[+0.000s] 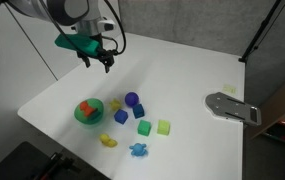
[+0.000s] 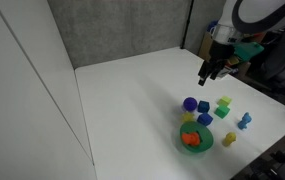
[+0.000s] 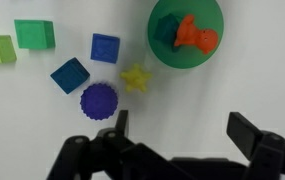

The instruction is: Move the yellow object to the right

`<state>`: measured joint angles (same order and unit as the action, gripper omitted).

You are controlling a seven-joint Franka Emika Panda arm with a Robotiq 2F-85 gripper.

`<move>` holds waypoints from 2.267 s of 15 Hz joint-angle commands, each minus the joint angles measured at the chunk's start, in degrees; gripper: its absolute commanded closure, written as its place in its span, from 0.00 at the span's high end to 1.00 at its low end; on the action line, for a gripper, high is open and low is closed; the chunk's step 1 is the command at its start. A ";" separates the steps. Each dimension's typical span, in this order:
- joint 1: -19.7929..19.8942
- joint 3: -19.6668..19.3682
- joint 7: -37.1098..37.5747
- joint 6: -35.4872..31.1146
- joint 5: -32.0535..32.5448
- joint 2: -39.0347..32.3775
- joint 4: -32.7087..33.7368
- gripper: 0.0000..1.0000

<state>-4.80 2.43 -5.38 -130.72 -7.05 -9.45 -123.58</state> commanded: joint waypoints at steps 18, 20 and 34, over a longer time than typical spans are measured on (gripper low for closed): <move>-7.81 -5.64 19.34 -16.46 14.94 -28.35 7.81 1.00; -7.58 -5.58 18.95 -16.36 14.00 -30.27 9.22 1.00; -7.02 -5.74 18.44 -15.06 12.82 -34.71 14.20 0.24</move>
<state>-11.79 -3.34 12.29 -147.75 6.27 -43.95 -111.18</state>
